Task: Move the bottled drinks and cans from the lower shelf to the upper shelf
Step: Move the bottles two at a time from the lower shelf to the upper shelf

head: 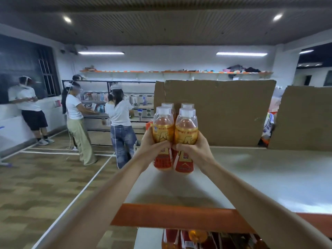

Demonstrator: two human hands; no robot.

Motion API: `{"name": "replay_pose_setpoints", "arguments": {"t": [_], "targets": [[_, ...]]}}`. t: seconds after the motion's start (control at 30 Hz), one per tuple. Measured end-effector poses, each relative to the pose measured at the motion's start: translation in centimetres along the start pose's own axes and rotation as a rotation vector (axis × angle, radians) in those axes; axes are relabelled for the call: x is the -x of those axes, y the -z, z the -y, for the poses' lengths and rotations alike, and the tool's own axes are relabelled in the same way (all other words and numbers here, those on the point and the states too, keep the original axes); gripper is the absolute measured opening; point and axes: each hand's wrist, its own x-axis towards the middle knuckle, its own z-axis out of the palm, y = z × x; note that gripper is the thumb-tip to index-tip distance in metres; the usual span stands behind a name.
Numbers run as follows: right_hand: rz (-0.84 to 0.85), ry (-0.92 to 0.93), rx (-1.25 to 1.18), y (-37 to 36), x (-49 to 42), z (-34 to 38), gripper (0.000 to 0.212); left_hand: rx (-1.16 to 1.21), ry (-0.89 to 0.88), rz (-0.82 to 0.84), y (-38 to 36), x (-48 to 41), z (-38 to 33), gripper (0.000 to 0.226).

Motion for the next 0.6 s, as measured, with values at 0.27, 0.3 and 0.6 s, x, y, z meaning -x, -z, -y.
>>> {"name": "replay_pose_setpoints", "arguments": {"t": [0.27,0.3,0.6], "targets": [[0.048,-0.004,0.054,1.1,-0.3,-0.9,0.093,-0.048,0.021,-0.042,0.0,-0.4,1.0,0.069],[0.06,-0.02,0.07,1.5,-0.1,-0.8,0.096,-0.059,0.039,-0.028,0.2,-0.2,1.1,0.073],[0.049,0.034,0.227,2.6,0.6,-0.6,0.074,-0.189,0.115,-0.03,1.6,0.3,1.9,0.073]]}}
